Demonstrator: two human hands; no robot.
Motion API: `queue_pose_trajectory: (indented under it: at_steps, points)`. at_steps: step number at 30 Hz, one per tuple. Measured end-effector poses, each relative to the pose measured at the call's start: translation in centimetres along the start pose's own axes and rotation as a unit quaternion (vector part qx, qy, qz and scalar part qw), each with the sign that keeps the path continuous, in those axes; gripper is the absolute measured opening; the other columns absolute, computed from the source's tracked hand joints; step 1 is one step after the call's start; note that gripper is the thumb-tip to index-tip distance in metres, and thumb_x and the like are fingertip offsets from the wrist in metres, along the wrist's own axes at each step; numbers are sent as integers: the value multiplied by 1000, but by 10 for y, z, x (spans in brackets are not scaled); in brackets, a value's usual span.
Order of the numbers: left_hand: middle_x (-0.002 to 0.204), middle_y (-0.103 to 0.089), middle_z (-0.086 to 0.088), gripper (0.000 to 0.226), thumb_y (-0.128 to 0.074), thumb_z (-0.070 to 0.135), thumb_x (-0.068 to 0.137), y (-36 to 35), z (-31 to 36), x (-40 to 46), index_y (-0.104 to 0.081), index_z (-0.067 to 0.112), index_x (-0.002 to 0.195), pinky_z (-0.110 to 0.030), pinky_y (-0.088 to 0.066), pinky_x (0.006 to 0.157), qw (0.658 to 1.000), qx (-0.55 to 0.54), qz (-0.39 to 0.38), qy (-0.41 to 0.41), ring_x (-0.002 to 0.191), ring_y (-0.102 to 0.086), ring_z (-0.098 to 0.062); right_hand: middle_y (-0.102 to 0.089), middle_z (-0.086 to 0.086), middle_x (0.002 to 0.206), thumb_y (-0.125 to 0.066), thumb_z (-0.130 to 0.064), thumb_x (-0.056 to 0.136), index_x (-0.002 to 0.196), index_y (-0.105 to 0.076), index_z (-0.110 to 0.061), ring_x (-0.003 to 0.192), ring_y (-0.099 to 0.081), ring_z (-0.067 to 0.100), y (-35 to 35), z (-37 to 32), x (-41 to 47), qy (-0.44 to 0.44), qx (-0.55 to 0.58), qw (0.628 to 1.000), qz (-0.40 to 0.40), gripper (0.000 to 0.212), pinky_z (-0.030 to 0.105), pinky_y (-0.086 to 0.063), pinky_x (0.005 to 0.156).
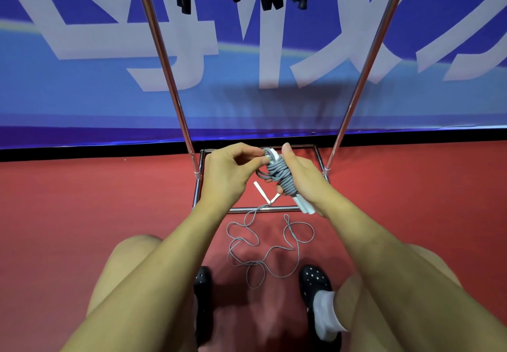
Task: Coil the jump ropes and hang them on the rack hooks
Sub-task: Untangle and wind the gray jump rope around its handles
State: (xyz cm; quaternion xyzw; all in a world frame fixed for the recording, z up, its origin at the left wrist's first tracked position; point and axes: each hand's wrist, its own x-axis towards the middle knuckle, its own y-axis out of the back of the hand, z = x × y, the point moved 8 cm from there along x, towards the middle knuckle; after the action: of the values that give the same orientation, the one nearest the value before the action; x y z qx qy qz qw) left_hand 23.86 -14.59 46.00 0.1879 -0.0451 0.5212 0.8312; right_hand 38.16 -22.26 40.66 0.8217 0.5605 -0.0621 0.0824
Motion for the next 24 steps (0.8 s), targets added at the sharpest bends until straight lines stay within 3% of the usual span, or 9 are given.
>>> queue_pose_trajectory:
  at_steps: [4, 10, 13, 16, 19, 24]
  points:
    - [84, -78, 6, 15, -84, 6, 81, -2, 6, -3, -79, 11, 94, -18, -57, 76, 999, 19, 8, -28, 78, -75, -5, -68, 17, 83, -54, -52, 102, 104, -76, -19, 60, -59, 24, 2, 3, 1, 2, 49, 999, -6, 40, 44, -45, 70]
    - [84, -78, 11, 12, -85, 11, 81, 0, 12, -13, -80, 12, 92, -22, -57, 77, 994, 36, 64, -78, 78, -74, -2, -72, 22, 94, -65, -51, 94, 100, -78, -16, 61, -61, 26, -2, 4, -1, -17, 102, 994, -25, 38, 35, -49, 66]
    - [87, -77, 13, 12, -83, 13, 83, -1, 17, -20, -81, 14, 95, -24, -58, 77, 987, 54, 95, -117, 77, -72, -1, -73, 21, 95, -63, -48, 96, 101, -76, -14, 63, -62, 26, -4, 2, -2, -17, 114, 993, -34, 36, 31, -55, 60]
    - [92, -79, 6, 13, -81, 16, 86, -4, 23, -24, -81, 14, 99, -34, -59, 76, 969, 116, 109, -190, 79, -73, -12, -71, 21, 94, -58, -45, 102, 98, -74, -14, 67, -60, 30, -3, 2, -2, -9, 94, 995, -35, 35, 33, -54, 64]
    - [93, -78, 0, 17, -78, 12, 89, -12, 28, -32, -80, 10, 106, -33, -57, 77, 947, 165, 126, -247, 81, -72, -18, -73, 16, 88, -54, -40, 104, 95, -72, -14, 68, -58, 31, 0, 1, -3, 3, 64, 998, -23, 34, 36, -50, 66]
    - [109, -76, 2, 37, -68, -3, 93, -28, 18, -35, -71, 11, 128, -30, -57, 88, 965, 142, 82, -205, 95, -72, -14, -70, 7, 75, -53, -30, 106, 84, -68, -16, 61, -60, 26, 7, -2, -3, 26, 36, 998, 33, 30, 40, -47, 66]
